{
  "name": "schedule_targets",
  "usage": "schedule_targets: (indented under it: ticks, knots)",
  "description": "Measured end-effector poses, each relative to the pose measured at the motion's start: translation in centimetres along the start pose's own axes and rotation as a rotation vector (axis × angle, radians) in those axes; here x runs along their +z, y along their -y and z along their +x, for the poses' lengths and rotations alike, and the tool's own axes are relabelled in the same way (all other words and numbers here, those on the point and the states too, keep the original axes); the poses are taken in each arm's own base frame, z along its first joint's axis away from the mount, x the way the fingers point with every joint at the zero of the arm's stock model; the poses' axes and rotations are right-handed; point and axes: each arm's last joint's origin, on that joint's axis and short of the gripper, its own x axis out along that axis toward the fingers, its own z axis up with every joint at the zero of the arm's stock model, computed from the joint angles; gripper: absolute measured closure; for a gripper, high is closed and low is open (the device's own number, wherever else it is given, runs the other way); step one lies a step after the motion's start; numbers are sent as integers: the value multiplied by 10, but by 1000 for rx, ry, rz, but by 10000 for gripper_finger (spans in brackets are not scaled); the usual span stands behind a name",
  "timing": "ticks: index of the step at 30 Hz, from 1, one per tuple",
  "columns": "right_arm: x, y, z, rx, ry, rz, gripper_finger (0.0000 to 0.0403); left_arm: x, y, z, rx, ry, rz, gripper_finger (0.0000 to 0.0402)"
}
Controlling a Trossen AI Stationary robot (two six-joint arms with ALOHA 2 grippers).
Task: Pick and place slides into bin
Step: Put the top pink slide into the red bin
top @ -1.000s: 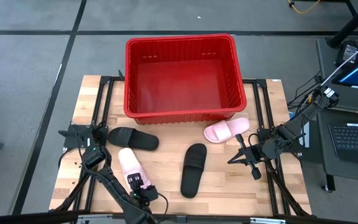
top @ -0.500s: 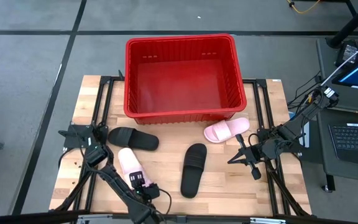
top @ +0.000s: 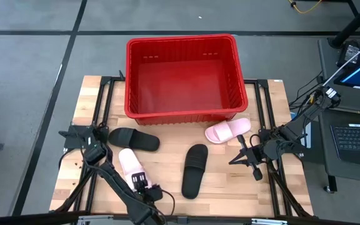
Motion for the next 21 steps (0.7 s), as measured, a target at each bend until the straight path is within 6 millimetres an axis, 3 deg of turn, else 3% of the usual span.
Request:
schedule_targets:
  ticks: [9, 21]
  knots:
    - [1, 0, 0, 0, 4, 2, 398, 1, -12, -15, -48, -7, -85, 229]
    - [1, 0, 0, 0, 6, 5, 398, 1, -12, -17, -63, 14, -105, 229]
